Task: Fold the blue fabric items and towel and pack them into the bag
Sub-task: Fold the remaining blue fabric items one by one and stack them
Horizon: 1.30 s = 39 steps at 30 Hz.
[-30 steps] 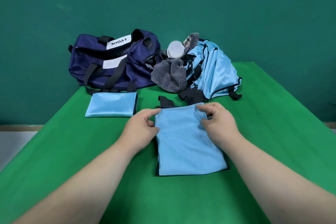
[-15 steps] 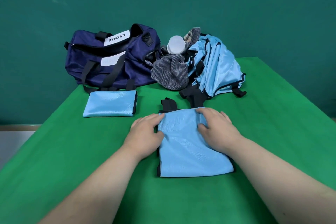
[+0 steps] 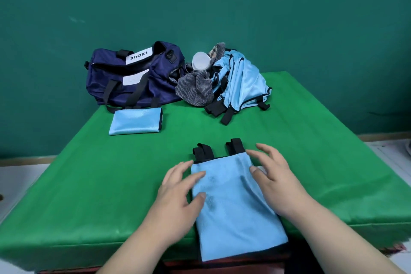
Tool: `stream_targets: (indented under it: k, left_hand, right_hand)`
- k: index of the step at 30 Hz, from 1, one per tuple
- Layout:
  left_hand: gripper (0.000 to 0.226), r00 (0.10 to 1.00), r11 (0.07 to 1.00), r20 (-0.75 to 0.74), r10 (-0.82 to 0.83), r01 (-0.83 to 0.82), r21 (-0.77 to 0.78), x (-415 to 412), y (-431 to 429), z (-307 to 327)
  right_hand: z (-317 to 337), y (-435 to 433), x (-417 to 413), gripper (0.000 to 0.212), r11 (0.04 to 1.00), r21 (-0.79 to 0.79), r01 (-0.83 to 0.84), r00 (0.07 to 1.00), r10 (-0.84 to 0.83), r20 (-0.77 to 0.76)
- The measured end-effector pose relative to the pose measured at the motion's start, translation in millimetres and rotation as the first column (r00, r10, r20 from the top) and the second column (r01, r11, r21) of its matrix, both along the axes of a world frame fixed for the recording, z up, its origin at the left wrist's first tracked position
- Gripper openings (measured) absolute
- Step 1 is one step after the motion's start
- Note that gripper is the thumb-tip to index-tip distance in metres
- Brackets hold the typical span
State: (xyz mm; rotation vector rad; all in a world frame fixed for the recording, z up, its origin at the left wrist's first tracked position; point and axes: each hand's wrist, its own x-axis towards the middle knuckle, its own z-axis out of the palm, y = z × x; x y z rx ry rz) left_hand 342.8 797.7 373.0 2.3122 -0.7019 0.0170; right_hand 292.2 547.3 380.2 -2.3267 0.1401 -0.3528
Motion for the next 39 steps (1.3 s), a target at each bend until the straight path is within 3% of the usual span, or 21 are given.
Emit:
stream_targets:
  k: [4,7,10,19,25,34,39]
  left_hand:
    - [0.064,0.968,0.903,0.105,-0.229,0.171,0.394,4,-18,8]
    - [0.071,0.956,0.795,0.032,-0.291,0.224,0.564,22,-23,7]
    - [0.074,0.945,0.769,-0.014,-0.326,0.274,0.577,37,-16,1]
    - [0.081,0.941,0.817,0.013,-0.339,0.288,0.500,47,-12,-12]
    - [0.074,0.941,0.757,0.018,-0.338,0.261,0.599,43,-16,-13]
    - [0.096,0.943,0.729,-0.019,-0.332,0.269,0.630,42,-17,-8]
    - [0.100,0.947,0.726,-0.004,-0.320,0.248,0.641,39,-18,-8]
  right_hand:
    - [-1,14,7,0.052,0.914,-0.356,-0.194,0.981,0.172,-0.092]
    - [-10,16,11,0.063,0.829,-0.489,-0.272,0.954,0.167,-0.247]
    - [-13,13,14,0.073,0.812,-0.505,-0.292,0.938,0.142,-0.316]
    - [-12,10,21,0.080,0.788,-0.517,-0.334,0.919,0.150,-0.366]
    - [-11,11,18,0.082,0.778,-0.531,-0.336,0.920,0.152,-0.360]
    - [-9,1,-20,0.125,0.734,-0.548,-0.402,0.880,0.145,-0.452]
    - [-4,4,-29,0.118,0.769,-0.532,-0.355,0.900,0.127,-0.418]
